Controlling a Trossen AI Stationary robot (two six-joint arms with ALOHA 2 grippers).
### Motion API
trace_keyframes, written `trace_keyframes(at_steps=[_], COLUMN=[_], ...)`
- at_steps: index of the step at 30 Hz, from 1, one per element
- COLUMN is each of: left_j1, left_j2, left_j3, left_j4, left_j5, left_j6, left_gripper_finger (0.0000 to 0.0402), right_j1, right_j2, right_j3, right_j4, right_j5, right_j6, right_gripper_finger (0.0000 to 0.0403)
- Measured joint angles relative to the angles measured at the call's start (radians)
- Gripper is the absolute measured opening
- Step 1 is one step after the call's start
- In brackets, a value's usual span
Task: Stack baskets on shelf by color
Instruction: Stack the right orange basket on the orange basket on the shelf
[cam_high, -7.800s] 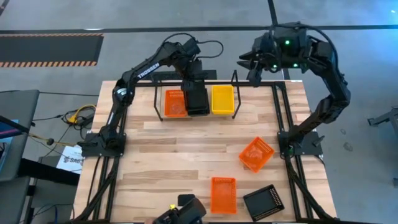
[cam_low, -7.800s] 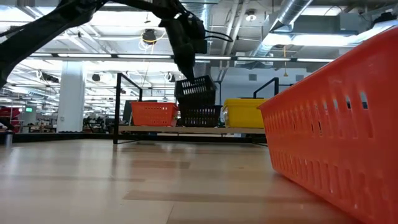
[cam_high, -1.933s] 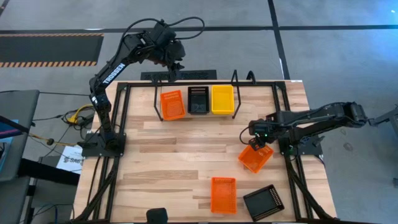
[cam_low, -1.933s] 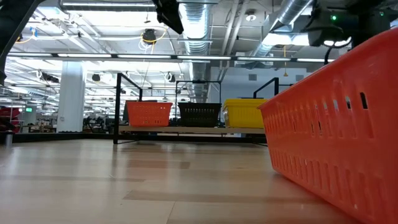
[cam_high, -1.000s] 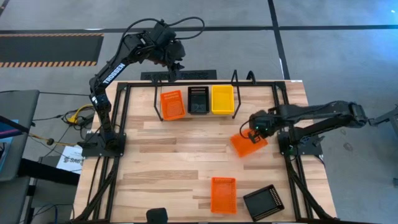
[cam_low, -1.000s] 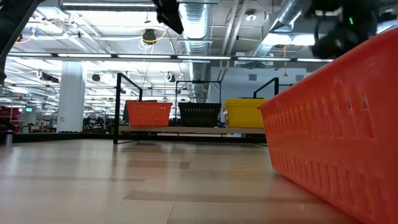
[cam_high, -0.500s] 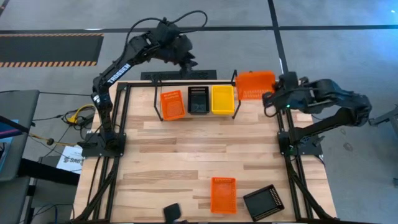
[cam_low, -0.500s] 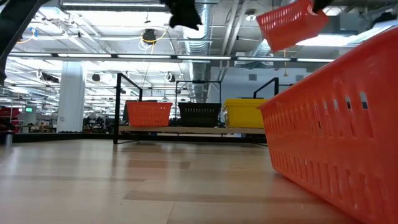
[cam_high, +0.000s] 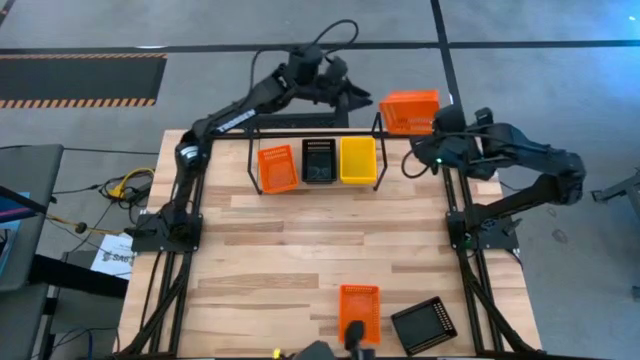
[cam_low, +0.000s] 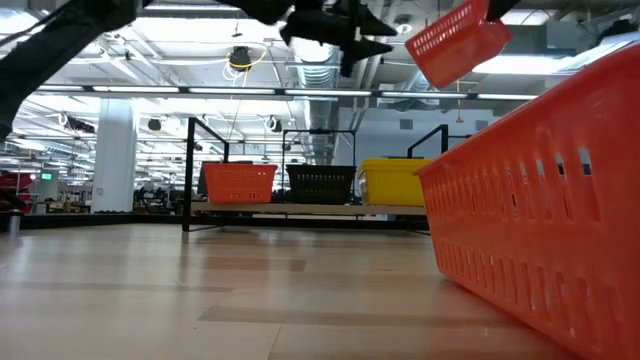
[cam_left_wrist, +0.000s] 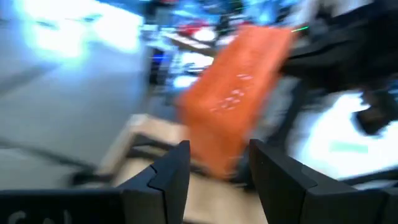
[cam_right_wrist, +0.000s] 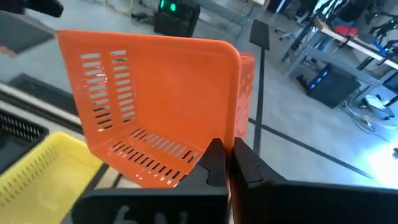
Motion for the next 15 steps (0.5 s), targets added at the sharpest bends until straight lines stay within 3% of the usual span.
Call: trace_keyframes(at_steps=[4, 7, 10, 15], left_j1=[-0.003, -0.002, 0.000, -0.011], left_j2=[0.063, 0.093, 0.095, 0.097], left_j3=[0.000, 0.002, 0.007, 0.006], left_j4=[0.238, 0.468, 0.520, 0.395], left_j5=[0.230, 0.332, 0.306, 0.205], left_j6=[-0.200, -0.340, -0.358, -0.186], left_gripper_finger=[0.0151, 0.0151, 0.0151, 0.0152], right_j1=[-0.009, -0.005, -0.006, -0.008], right_j2=[0.003, -0.020, -0.043, -0.053], right_j3=[0.000, 0.000, 0.000, 0.000], right_j4=[-0.015, -0.010, -0.011, 0.005], right_j5=[-0.010, -0.028, -0.035, -0.031], right_j6=[-0.012, -0.012, -0.010, -0.027], right_gripper_finger=[0.0001, 0.0001, 0.0001, 0.0001])
